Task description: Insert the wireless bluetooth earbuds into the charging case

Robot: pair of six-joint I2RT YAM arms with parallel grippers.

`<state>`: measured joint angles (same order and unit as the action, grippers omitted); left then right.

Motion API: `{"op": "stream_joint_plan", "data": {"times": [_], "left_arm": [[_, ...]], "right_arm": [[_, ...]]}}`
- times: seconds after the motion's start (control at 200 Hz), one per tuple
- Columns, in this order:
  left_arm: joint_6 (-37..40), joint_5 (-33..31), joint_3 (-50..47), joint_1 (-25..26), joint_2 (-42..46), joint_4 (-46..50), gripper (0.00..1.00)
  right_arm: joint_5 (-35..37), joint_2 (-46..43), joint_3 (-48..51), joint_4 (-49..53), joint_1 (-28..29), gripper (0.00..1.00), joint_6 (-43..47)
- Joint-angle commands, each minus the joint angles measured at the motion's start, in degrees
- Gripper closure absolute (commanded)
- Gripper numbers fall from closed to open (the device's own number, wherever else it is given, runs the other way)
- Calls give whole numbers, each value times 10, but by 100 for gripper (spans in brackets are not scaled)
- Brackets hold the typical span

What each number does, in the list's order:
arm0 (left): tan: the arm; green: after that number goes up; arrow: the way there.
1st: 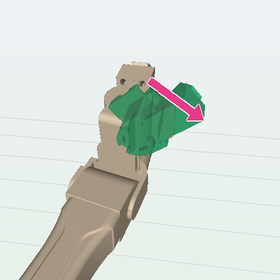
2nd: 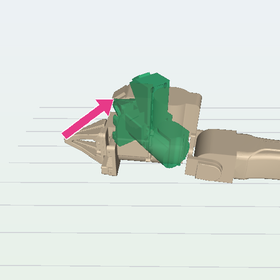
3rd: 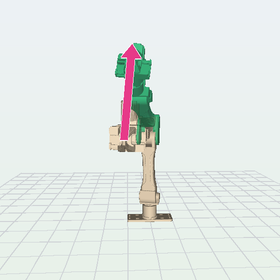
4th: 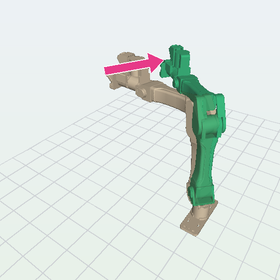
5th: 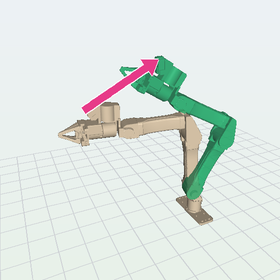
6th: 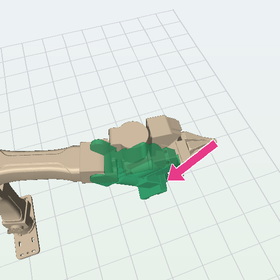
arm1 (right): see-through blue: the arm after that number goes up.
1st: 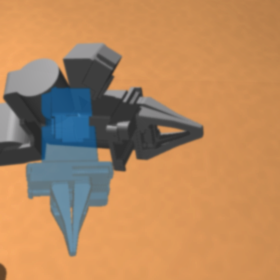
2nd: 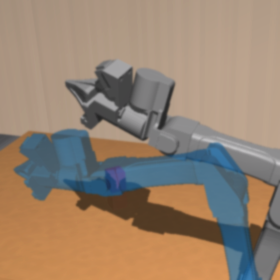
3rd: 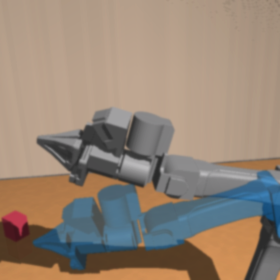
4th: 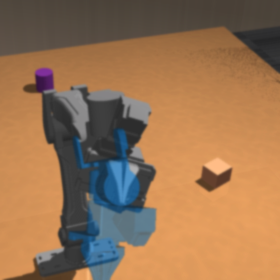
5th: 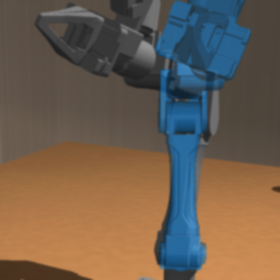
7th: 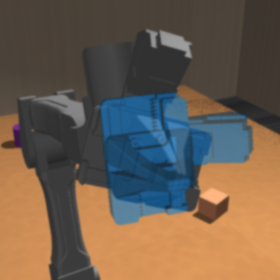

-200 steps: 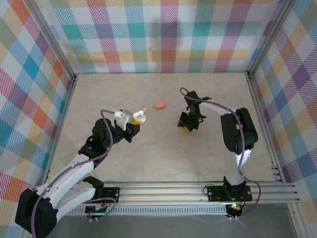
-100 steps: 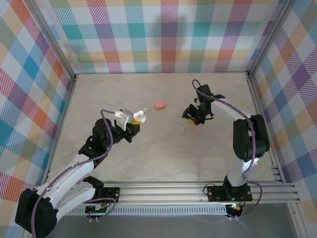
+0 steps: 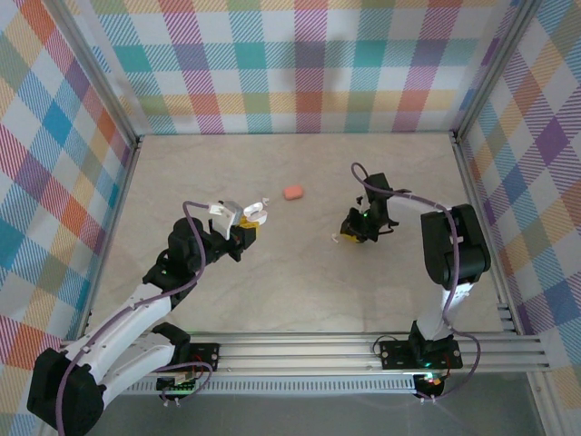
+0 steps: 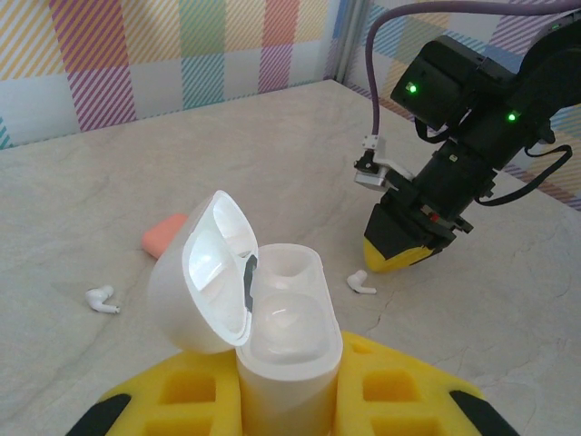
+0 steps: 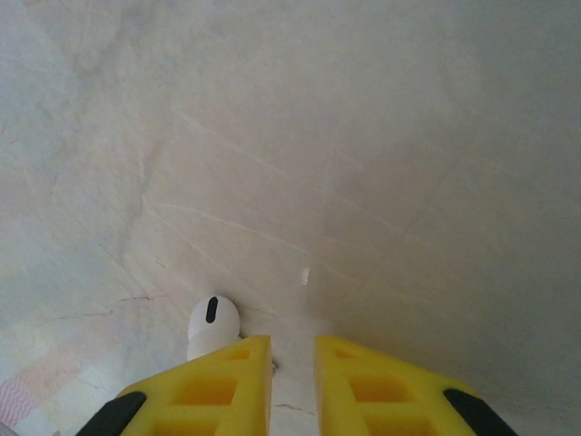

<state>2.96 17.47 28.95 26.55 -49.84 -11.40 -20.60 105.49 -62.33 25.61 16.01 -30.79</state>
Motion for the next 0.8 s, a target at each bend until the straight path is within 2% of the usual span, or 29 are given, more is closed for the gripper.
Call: {"op": "stream_joint_plan", "data": {"times": [0.0,0.14,0.38,0.62,0.795], "left_arm": [[-4,9,-4,1,14,1,100],[-6,11,-2,1,18,4,100],[-8,11,-5,1,29,9,100],[-11,12,-5,1,43,18,100],[-6,6,-8,1,58,25,100]], "right_arm": [[-31,5,4,-37,18,80,10],[-59,3,19,-56,21,81,-5],[-65,-2,15,-58,47,82,-9],[-38,10,-13,-35,71,82,-13],[4,-21,-4,-23,72,81,-51]]}}
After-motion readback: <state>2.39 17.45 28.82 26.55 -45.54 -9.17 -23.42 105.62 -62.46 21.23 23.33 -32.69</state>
